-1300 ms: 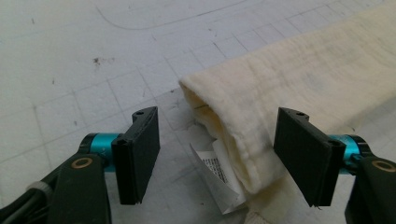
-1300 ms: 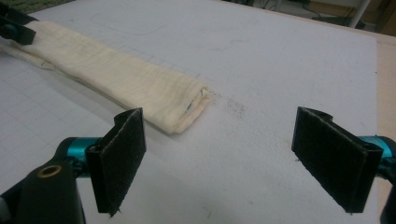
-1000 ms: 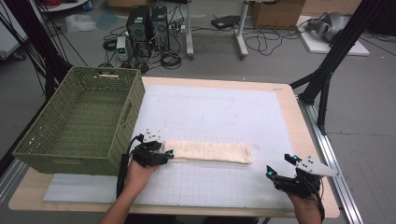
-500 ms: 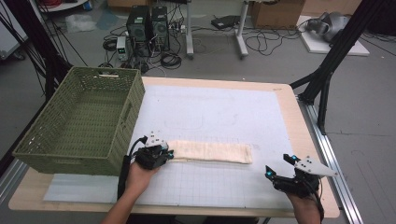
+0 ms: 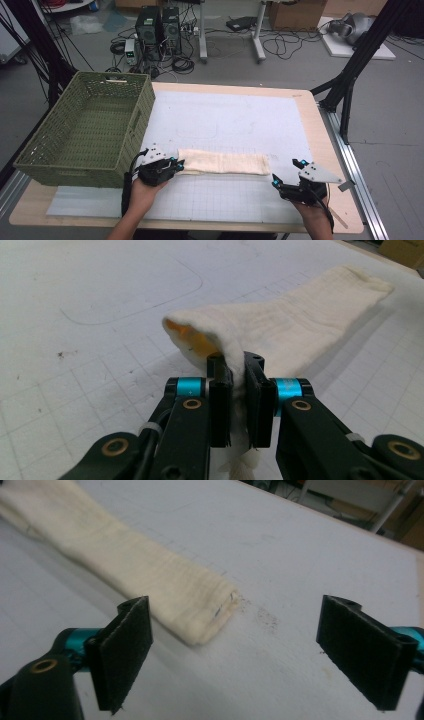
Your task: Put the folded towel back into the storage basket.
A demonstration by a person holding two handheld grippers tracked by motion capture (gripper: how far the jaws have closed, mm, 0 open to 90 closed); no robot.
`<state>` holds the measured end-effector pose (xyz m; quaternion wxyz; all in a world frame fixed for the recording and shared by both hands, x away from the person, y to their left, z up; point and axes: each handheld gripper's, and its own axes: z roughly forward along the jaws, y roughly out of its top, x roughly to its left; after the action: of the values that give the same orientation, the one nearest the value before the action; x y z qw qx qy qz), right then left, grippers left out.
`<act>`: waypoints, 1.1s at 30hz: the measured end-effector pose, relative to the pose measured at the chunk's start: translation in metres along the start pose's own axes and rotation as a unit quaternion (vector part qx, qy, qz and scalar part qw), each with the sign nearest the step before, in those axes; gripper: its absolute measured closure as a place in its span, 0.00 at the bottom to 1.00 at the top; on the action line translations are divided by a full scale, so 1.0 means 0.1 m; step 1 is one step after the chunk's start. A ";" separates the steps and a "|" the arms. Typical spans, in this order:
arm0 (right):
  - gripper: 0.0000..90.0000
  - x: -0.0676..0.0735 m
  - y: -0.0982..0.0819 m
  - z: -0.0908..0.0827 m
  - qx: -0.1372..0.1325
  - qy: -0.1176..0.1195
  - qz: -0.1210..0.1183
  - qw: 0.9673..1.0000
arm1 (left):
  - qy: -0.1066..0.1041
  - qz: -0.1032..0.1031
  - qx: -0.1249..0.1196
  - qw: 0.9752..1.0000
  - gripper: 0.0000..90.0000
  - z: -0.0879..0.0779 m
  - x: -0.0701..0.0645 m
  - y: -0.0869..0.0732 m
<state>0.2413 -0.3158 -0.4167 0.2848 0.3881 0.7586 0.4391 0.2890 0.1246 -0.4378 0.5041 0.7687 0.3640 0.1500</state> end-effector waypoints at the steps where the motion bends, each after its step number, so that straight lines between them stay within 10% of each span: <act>1: 0.16 0.00 0.00 0.00 0.000 0.000 0.000 1.000 | 0.001 0.002 -0.002 1.000 0.91 -0.01 0.00 0.00; 15: 0.40 0.00 0.00 0.43 0.057 0.052 0.069 0.995 | -0.001 0.013 -0.009 1.000 0.91 -0.05 -0.02 -0.03; 29: 0.53 0.03 -0.01 0.71 0.110 0.056 0.038 0.992 | -0.002 0.019 -0.007 1.000 0.91 -0.08 -0.01 -0.06; 33: 0.55 -0.01 -0.03 0.72 0.112 0.068 0.071 0.989 | -0.001 0.019 -0.008 1.000 0.91 -0.09 0.00 -0.06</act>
<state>0.2965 -0.2854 -0.4518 0.1557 0.4396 0.7912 0.3957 0.2806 0.1320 -0.4391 0.5075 0.7714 0.3481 0.1618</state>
